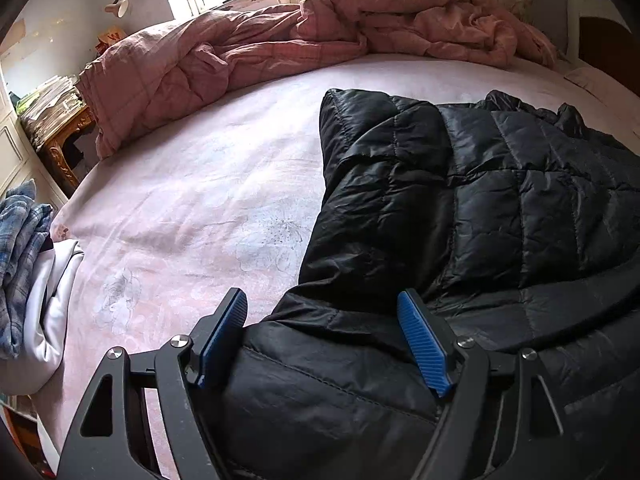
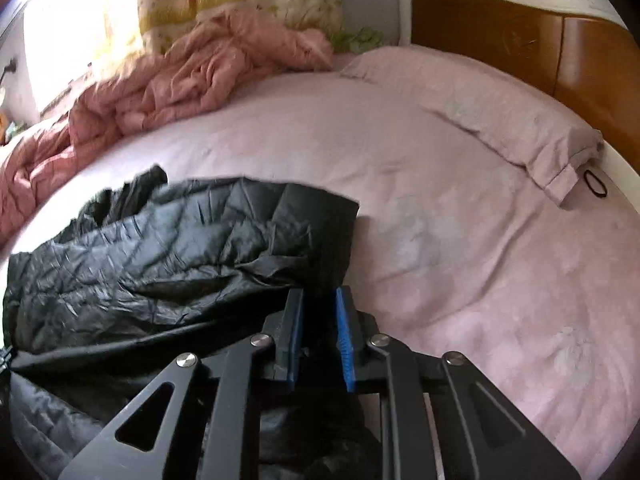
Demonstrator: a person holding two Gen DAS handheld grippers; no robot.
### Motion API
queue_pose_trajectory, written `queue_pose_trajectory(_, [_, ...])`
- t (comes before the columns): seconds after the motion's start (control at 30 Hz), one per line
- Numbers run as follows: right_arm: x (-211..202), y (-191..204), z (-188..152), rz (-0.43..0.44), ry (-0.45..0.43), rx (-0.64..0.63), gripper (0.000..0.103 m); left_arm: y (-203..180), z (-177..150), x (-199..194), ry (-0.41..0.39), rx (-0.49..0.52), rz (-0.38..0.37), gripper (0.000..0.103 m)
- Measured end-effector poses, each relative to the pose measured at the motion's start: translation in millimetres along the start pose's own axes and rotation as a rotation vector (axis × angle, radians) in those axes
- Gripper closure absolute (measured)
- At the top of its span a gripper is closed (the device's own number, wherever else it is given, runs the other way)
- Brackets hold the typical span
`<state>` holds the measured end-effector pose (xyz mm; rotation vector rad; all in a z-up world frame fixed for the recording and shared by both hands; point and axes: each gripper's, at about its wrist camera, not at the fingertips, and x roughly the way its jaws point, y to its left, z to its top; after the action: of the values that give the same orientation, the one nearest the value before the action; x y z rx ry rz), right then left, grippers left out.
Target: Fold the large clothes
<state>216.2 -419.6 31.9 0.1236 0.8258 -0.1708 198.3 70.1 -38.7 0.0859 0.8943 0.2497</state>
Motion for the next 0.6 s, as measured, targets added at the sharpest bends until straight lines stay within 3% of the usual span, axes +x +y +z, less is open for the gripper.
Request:
queue_pose_trajectory(0.17, [-48, 4, -4, 0.09, -0.091, 0.013, 0.085, -1, 0, -3, -0.012, 0.007, 0.006, 0.027])
queue_pose_trajectory(0.23, [-59, 9, -5, 0.13, -0.123, -0.003, 0.08, -1, 0, -7, -0.034, 0.007, -0.005, 0.027])
queue_pose_trajectory(0.3, [-53, 17, -5, 0.175, -0.088, -0.039, 0.069, 1, 0, -19, -0.099, -0.004, -0.017, 0.027])
queue_pose_trajectory(0.43, [-23, 29, -13, 0.123, 0.007, -0.074, 0.069, 3, -2, -54, -0.271, -0.018, -0.013, 0.027])
queue_pose_trajectory(0.6, [-52, 27, -22, 0.109, -0.06, -0.05, 0.069, 9, -5, -108, -0.418, -0.047, -0.103, 0.02])
